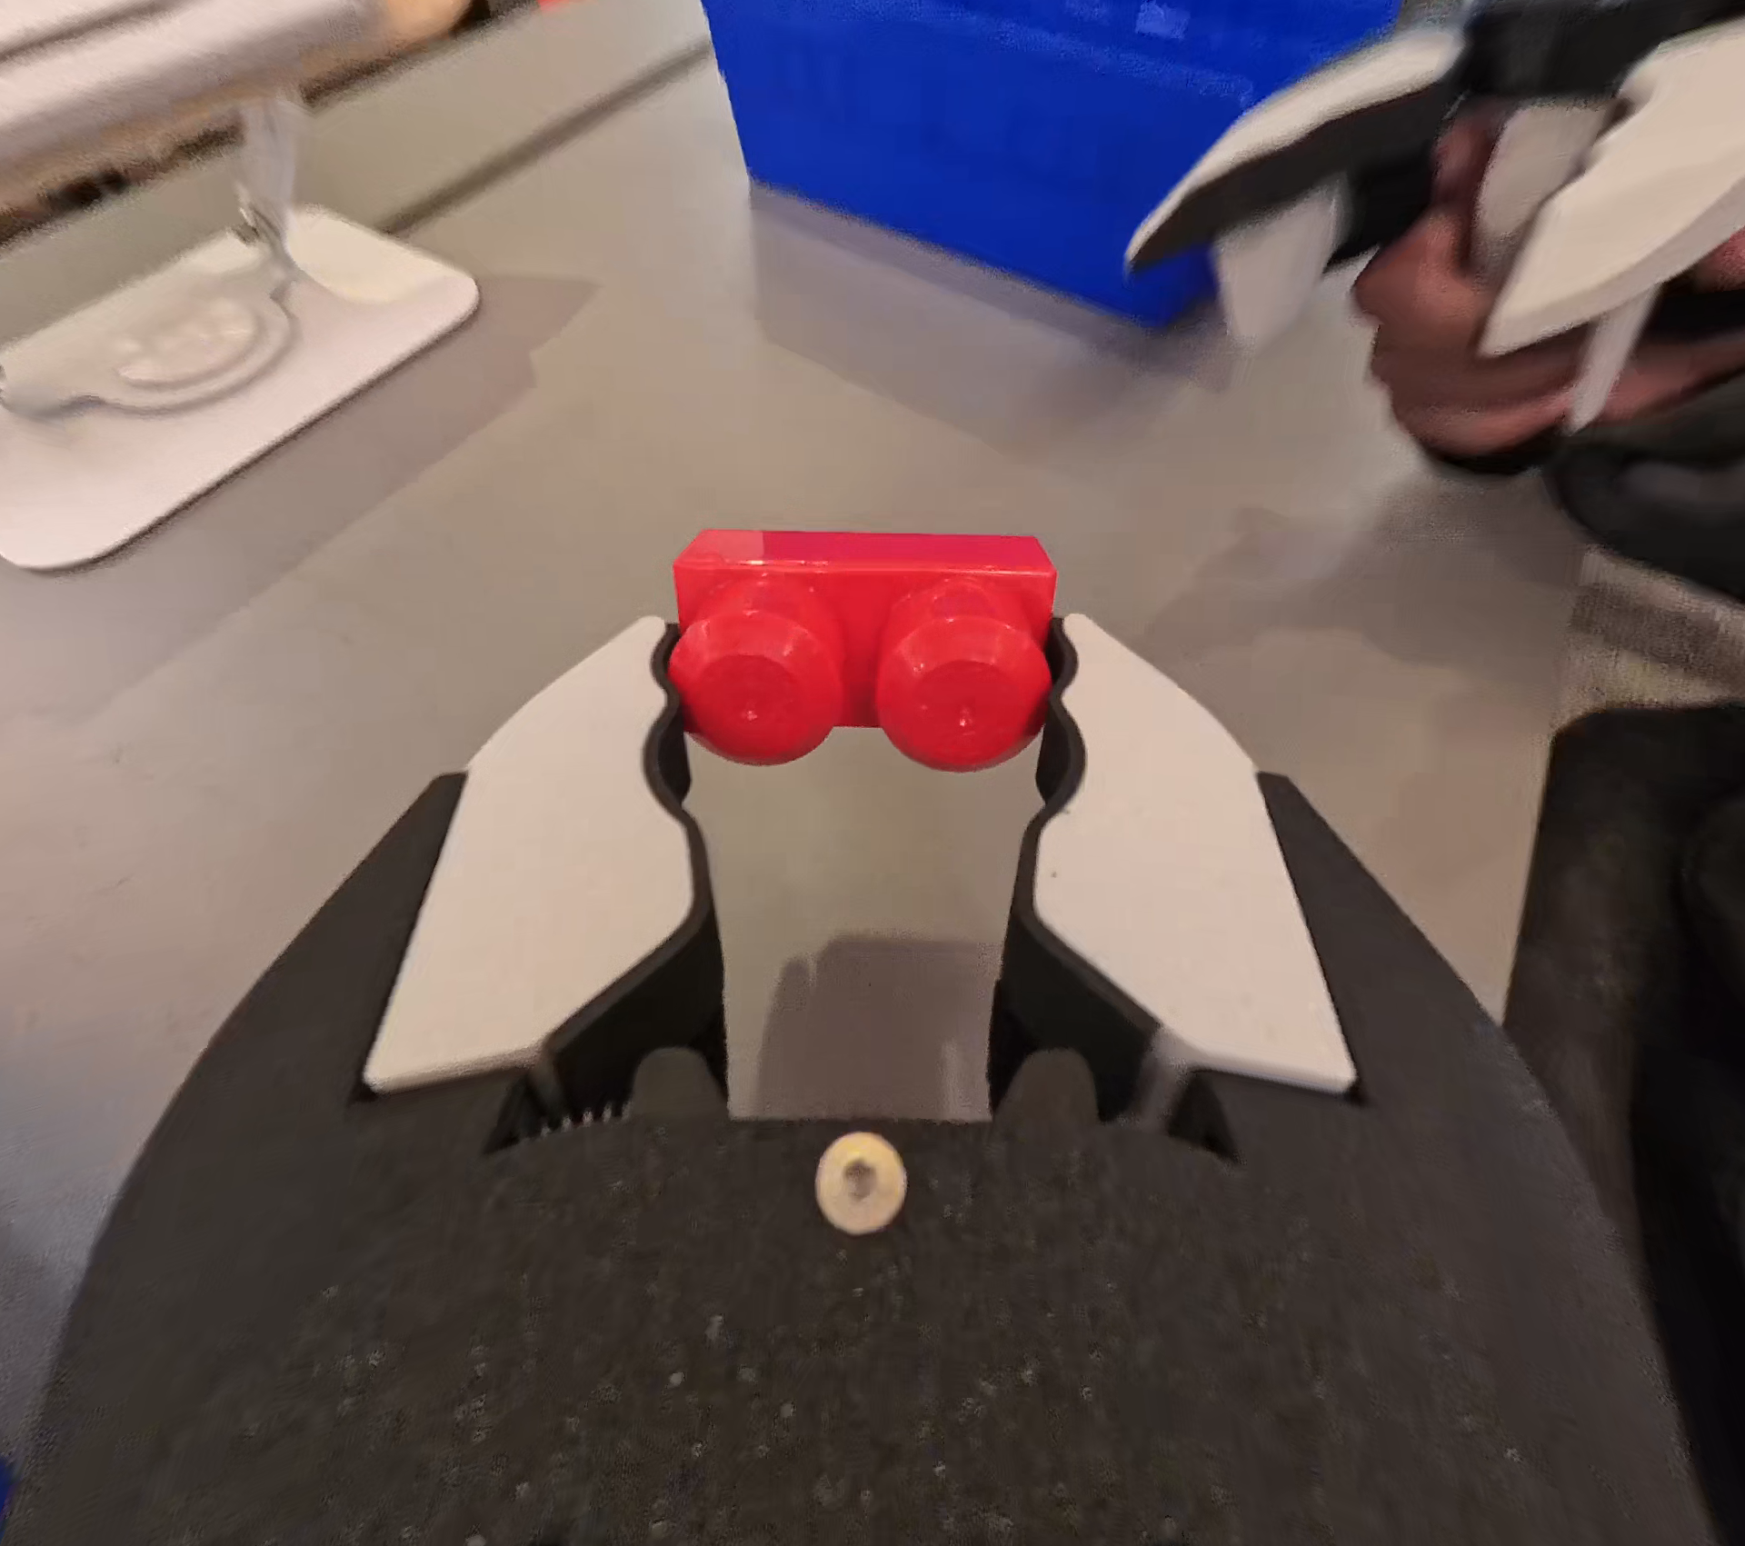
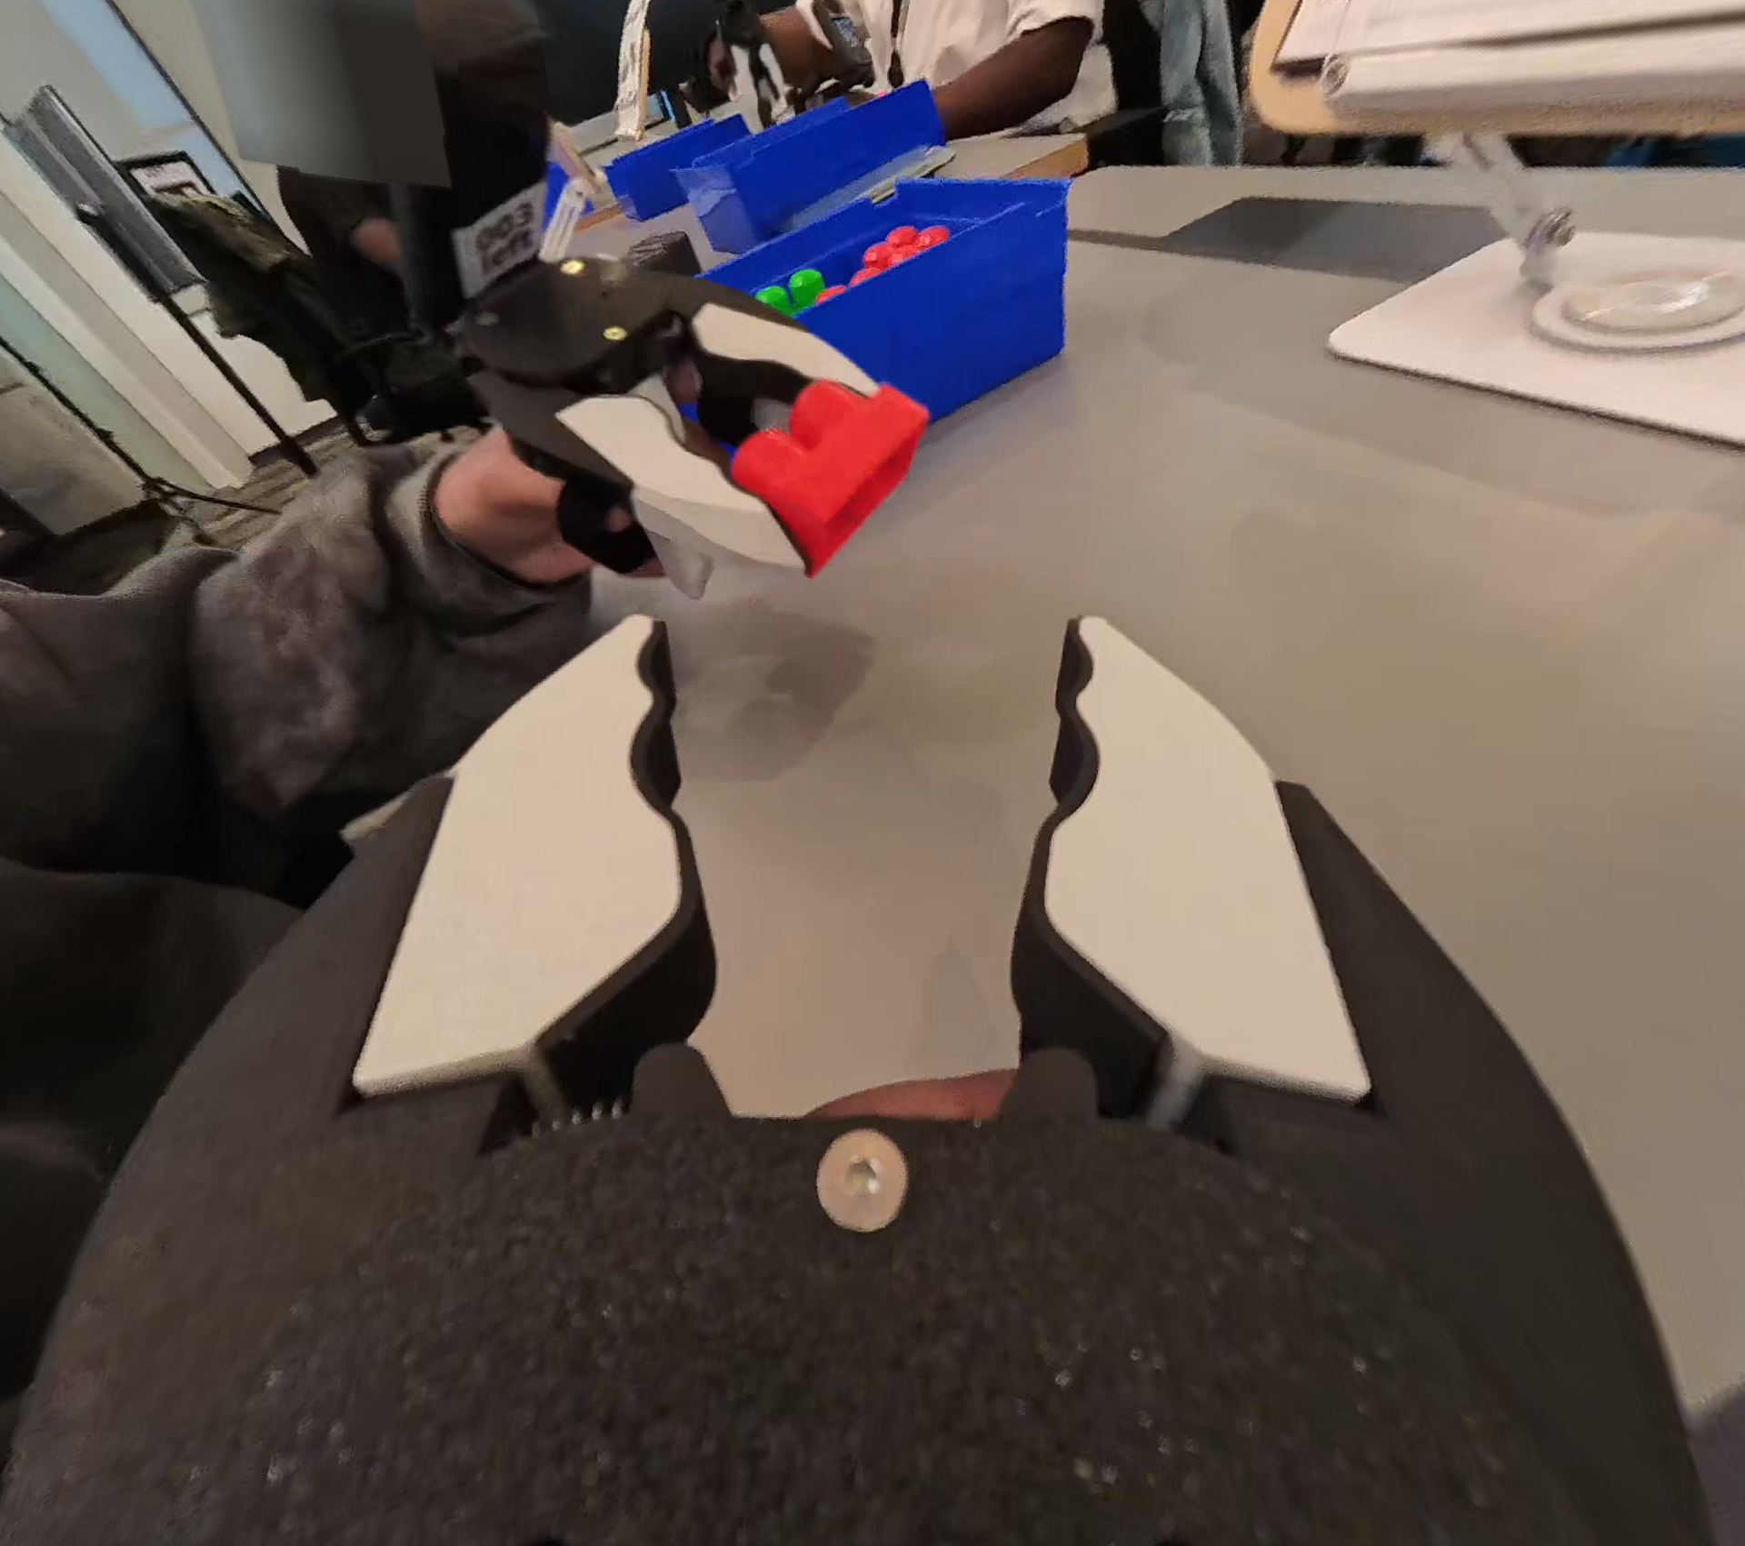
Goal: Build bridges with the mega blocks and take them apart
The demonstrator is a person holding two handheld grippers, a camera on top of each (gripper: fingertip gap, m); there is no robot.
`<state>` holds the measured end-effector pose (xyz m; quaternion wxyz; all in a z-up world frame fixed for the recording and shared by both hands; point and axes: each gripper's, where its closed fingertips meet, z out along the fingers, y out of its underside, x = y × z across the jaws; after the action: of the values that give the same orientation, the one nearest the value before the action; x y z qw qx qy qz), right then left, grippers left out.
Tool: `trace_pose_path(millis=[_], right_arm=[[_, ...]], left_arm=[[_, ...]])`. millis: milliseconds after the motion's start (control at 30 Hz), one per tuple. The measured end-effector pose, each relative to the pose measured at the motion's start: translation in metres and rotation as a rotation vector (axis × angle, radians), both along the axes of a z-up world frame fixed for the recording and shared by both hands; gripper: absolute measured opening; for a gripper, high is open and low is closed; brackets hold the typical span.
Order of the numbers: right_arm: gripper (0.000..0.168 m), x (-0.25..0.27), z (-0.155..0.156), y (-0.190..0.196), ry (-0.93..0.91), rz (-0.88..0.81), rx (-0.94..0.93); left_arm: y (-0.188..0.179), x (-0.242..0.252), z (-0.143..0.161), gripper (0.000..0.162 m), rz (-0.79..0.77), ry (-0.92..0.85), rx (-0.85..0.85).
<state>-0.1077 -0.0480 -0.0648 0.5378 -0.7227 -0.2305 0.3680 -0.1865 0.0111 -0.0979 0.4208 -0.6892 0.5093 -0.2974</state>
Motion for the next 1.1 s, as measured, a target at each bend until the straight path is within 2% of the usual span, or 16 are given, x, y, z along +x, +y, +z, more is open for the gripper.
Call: trace_pose_path(millis=[100,233,367,533,633,700,767,867,967,1000,1100], right_arm=[[0.078,0.005,-0.004,0.001,-0.059,-0.013,0.008],[0.079,0.0,-0.016,0.001,-0.153,-0.003,0.008],[0.078,-0.002,-0.029,-0.003,-0.248,0.025,0.007],[0.078,0.003,-0.044,-0.007,-0.332,0.037,-0.011],[0.078,0.009,-0.052,-0.008,-0.373,0.04,-0.02],[0.078,0.013,-0.058,-0.008,-0.41,0.042,-0.032],[0.078,0.017,-0.062,-0.008,-0.458,0.048,-0.03],[0.075,0.018,-0.064,-0.009,-0.538,0.079,-0.022],[0.074,0.014,-0.063,0.002,-0.65,0.126,-0.028],[0.075,0.01,-0.063,0.009,-0.684,0.149,-0.035],[0.08,-0.003,-0.069,0.033,-0.877,0.231,-0.064]], left_arm=[[0.026,0.003,-0.031,0.072,0.002,0.307,-0.053],[0.04,0.012,-0.074,0.072,-0.174,0.675,-0.078],[0.037,0.028,-0.089,0.072,-0.343,0.861,-0.054],[0.038,0.041,-0.098,0.072,-0.411,0.964,-0.031],[0.033,0.047,-0.097,0.072,-0.441,0.927,-0.033],[0.033,0.045,-0.09,0.082,-0.424,0.887,-0.004],[0.031,0.036,-0.076,0.084,-0.374,0.804,0.006],[0.023,0.017,-0.049,0.081,-0.244,0.581,0.02],[-0.002,-0.004,-0.028,0.076,-0.112,0.284,-0.065],[-0.015,-0.011,-0.024,0.071,-0.094,0.185,-0.133],[-0.066,-0.024,-0.011,0.075,-0.17,-0.076,-0.352]])
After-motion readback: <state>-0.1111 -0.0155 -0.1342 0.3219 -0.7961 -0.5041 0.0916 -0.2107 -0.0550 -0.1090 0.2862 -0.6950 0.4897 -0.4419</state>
